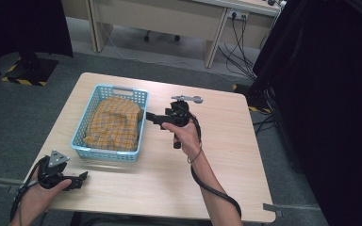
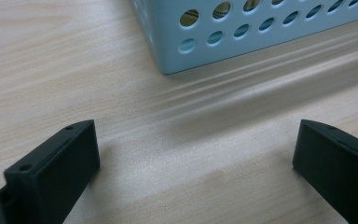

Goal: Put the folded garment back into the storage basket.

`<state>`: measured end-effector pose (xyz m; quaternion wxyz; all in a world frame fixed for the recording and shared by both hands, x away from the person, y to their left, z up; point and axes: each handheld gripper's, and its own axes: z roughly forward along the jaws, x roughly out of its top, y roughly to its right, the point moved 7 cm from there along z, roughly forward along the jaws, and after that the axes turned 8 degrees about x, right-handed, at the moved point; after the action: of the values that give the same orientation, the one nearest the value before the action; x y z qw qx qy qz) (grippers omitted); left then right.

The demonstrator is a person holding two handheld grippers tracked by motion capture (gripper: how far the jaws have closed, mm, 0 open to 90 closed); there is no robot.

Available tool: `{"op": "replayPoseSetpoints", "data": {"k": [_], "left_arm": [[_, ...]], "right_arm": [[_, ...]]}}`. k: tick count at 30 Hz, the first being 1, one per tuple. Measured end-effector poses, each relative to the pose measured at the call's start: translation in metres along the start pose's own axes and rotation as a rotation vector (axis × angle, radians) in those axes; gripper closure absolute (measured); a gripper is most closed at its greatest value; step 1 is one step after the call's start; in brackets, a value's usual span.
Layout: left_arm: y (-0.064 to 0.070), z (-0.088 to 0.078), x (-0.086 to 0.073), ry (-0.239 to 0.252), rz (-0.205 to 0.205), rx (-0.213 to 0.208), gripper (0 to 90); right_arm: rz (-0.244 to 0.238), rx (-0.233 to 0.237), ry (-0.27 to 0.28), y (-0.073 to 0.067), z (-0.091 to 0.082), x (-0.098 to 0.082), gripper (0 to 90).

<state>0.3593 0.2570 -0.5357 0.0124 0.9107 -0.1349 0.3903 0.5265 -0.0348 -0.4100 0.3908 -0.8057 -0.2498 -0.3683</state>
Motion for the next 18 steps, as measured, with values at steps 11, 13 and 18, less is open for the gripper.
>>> {"op": "replayPoseSetpoints", "data": {"k": [11,13,18], "left_arm": [[0.0,0.0,0.0,0.0,-0.001,0.001,0.0],[0.0,0.0,0.0,0.0,-0.001,0.0,0.0],[0.0,0.0,0.0,0.0,-0.001,0.001,0.0]], "right_arm": [[-0.02,0.007,-0.002,-0.002,-0.006,-0.007,5.7],[-0.024,0.007,-0.003,-0.003,-0.006,-0.008,5.9],[-0.038,0.005,-0.004,-0.003,-0.009,-0.012,6.4]]}}
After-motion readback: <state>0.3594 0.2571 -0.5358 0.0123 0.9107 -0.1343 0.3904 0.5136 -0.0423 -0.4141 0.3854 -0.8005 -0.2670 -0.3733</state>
